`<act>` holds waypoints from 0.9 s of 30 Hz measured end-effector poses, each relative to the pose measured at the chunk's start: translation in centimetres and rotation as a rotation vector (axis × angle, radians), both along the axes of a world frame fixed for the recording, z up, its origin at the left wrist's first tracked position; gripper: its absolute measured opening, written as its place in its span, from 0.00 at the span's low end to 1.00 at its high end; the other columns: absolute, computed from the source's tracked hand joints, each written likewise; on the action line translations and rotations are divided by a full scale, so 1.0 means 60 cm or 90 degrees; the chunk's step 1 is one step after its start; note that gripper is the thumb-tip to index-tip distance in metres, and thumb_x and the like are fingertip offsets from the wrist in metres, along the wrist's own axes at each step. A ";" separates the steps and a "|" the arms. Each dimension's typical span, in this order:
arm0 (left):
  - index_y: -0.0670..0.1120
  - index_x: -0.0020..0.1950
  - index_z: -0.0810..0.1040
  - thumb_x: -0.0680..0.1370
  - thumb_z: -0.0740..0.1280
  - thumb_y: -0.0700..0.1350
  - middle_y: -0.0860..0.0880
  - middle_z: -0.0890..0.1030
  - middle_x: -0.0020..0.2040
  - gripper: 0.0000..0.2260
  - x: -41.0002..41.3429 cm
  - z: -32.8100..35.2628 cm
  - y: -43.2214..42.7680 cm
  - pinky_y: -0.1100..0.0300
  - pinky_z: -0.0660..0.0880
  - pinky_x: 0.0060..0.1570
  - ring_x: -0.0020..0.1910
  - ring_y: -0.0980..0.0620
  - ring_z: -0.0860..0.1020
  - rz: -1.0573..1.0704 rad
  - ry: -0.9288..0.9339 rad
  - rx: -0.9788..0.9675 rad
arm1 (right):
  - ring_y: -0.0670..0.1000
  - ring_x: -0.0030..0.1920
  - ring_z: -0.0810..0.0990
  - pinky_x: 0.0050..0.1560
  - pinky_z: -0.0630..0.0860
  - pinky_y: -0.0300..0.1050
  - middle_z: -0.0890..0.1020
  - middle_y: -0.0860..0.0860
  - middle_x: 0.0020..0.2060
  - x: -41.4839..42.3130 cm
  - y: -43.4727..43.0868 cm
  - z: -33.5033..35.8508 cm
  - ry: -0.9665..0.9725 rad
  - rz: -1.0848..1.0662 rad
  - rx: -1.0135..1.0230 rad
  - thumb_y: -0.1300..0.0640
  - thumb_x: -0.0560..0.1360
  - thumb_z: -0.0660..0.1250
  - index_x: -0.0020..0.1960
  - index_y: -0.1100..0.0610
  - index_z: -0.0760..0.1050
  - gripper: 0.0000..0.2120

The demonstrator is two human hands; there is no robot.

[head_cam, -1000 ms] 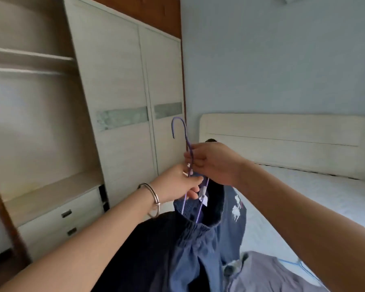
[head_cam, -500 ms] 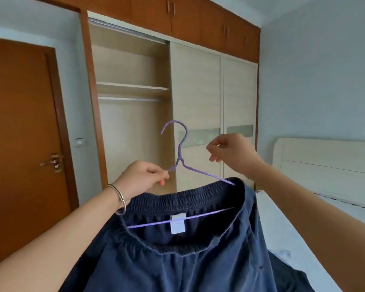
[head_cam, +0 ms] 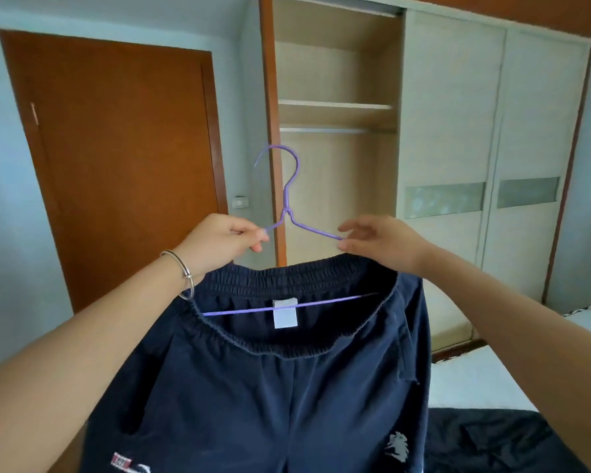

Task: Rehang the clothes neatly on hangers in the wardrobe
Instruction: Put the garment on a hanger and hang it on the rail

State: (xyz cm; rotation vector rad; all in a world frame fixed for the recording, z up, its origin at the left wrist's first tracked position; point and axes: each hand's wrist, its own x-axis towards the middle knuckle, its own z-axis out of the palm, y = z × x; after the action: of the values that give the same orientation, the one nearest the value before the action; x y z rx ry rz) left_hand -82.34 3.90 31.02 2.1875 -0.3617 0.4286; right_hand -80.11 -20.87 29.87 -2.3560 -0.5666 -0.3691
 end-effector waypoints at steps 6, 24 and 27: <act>0.44 0.46 0.82 0.78 0.62 0.44 0.59 0.79 0.40 0.09 0.112 -0.017 0.047 0.69 0.71 0.43 0.39 0.57 0.75 0.028 -0.018 0.004 | 0.52 0.41 0.76 0.42 0.71 0.38 0.80 0.45 0.36 0.136 0.052 -0.025 -0.087 0.018 -0.028 0.47 0.76 0.63 0.43 0.52 0.77 0.10; 0.48 0.50 0.80 0.79 0.60 0.45 0.55 0.80 0.39 0.09 0.579 0.007 0.041 0.73 0.72 0.40 0.34 0.62 0.76 0.037 -0.124 0.190 | 0.39 0.18 0.69 0.22 0.63 0.24 0.75 0.49 0.27 0.602 0.151 0.038 -0.027 0.126 0.207 0.50 0.75 0.66 0.44 0.61 0.79 0.14; 0.46 0.51 0.80 0.79 0.61 0.45 0.52 0.81 0.43 0.08 0.648 -0.002 0.043 0.72 0.71 0.39 0.38 0.60 0.77 0.024 -0.111 0.212 | 0.39 0.23 0.70 0.28 0.66 0.25 0.75 0.48 0.26 0.672 0.162 0.020 -0.045 0.091 0.201 0.49 0.75 0.66 0.43 0.59 0.80 0.13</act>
State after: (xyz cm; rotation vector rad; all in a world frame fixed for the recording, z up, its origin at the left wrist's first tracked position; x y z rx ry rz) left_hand -43.44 6.45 30.92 2.4898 -0.5171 0.6191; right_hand -39.82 -11.18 31.07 -1.9948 -0.6545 -0.4434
